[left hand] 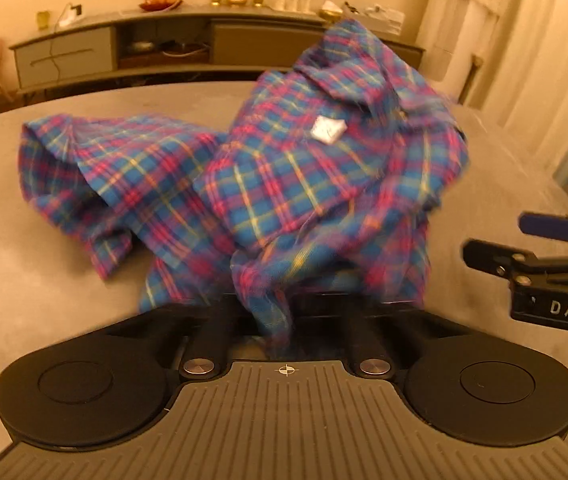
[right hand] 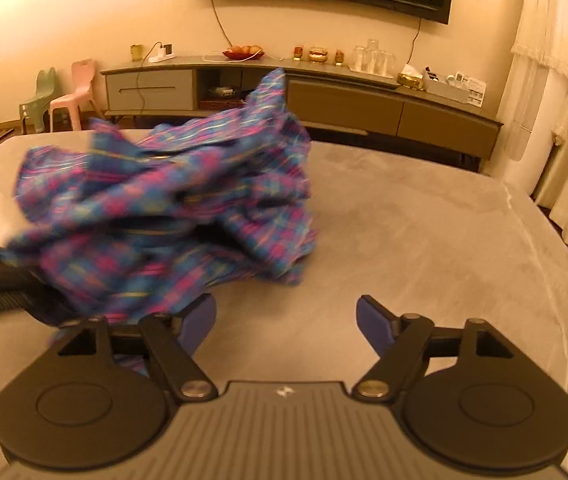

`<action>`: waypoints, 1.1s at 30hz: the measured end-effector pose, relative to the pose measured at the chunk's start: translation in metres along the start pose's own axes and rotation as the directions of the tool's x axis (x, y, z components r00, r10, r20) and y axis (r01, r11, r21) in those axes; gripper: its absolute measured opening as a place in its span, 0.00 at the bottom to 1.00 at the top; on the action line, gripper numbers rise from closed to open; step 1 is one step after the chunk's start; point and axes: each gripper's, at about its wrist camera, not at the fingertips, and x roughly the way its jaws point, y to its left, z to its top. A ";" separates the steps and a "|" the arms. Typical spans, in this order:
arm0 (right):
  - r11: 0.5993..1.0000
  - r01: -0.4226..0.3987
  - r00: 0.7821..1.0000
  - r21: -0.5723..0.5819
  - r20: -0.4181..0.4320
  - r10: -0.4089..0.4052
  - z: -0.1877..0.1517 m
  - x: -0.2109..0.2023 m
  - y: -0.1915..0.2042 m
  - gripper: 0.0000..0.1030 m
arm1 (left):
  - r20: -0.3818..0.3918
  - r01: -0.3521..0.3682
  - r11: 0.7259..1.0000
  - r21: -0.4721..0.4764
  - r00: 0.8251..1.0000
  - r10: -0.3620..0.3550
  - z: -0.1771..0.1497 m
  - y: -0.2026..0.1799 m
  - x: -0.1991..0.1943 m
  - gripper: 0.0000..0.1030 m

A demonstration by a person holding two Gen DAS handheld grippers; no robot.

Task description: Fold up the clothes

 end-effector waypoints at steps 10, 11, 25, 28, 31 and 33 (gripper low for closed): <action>0.989 -0.142 0.989 0.049 0.041 0.140 0.007 -0.002 -0.003 0.77 | 0.134 0.005 0.947 -0.321 0.990 0.040 -0.025 0.145 -0.116 0.00; 0.988 -0.144 0.989 0.046 0.043 0.142 0.006 -0.002 0.000 0.77 | 0.093 0.002 0.942 -0.335 0.995 0.031 -0.041 0.152 -0.109 0.00; 0.747 -0.153 0.883 -0.647 0.250 0.397 -0.037 -0.081 0.215 0.95 | 0.198 0.217 0.872 -0.439 0.970 -0.141 -0.081 0.213 -0.120 0.51; 0.668 0.001 0.909 -0.744 0.279 0.310 -0.056 -0.052 0.259 0.89 | 0.243 0.280 0.843 -0.459 0.952 -0.184 -0.083 0.230 -0.130 0.53; 0.544 0.112 0.939 -0.831 0.267 0.216 -0.064 -0.019 0.295 0.27 | 0.269 0.305 0.816 -0.492 0.944 -0.190 -0.085 0.248 -0.133 0.53; 0.568 0.100 0.949 -0.817 0.249 0.191 -0.049 -0.017 0.303 0.04 | 0.291 0.296 0.805 -0.515 0.943 -0.161 -0.087 0.258 -0.142 0.53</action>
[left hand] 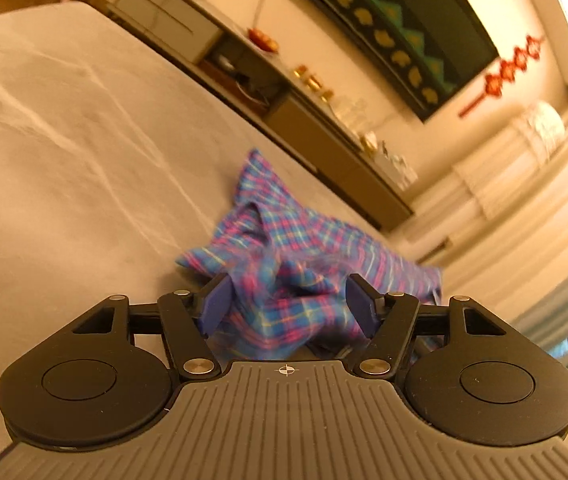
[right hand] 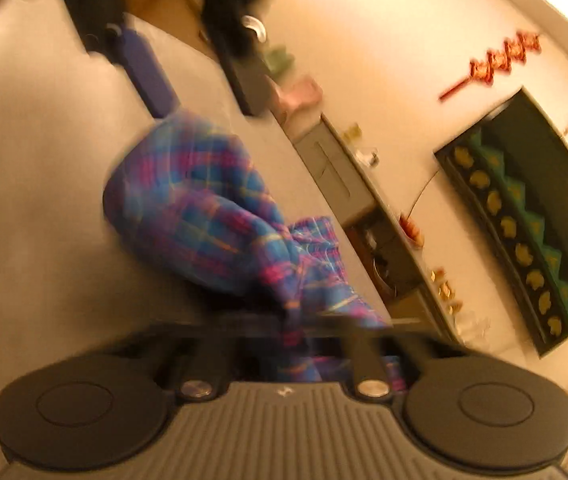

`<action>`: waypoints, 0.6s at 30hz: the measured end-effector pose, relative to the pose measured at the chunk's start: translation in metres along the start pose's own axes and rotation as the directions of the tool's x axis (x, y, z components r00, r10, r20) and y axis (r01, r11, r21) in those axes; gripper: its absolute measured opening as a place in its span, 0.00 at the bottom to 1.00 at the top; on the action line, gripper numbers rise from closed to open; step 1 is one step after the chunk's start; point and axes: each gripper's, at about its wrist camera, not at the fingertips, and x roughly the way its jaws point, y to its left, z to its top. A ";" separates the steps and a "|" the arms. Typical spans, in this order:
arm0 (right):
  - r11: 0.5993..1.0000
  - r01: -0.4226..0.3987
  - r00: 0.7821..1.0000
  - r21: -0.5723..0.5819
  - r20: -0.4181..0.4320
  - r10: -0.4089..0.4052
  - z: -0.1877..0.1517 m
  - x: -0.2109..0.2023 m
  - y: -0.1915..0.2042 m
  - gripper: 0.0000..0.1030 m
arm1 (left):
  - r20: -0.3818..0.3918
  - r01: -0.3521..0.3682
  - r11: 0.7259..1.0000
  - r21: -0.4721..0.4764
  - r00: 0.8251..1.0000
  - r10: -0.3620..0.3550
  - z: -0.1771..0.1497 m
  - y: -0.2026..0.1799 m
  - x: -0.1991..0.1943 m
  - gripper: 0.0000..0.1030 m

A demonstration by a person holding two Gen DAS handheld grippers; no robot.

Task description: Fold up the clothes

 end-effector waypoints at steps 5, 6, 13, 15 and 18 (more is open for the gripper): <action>0.938 0.006 0.984 0.345 0.164 -0.066 0.002 -0.109 -0.082 0.04 | 0.080 0.061 0.997 -0.043 0.995 -0.058 0.014 0.005 -0.028 0.55; 0.930 0.014 0.983 0.366 0.163 -0.080 -0.012 -0.132 -0.092 0.04 | 0.089 0.083 0.995 -0.047 0.993 -0.078 0.017 0.004 -0.032 0.55; 0.917 0.299 0.882 0.262 -0.442 -0.162 -0.166 -0.141 -0.078 0.29 | -0.049 0.134 0.990 0.051 0.990 -0.131 -0.002 -0.025 -0.005 0.59; 0.863 0.371 0.854 0.342 -0.492 -0.172 -0.184 -0.162 -0.074 0.29 | -0.082 0.117 0.986 0.120 0.991 -0.108 -0.014 -0.039 0.002 0.59; 0.784 0.411 0.865 0.465 -0.472 -0.173 -0.194 -0.203 -0.062 0.37 | -0.104 0.097 0.969 0.225 0.992 -0.075 -0.034 -0.062 0.005 0.59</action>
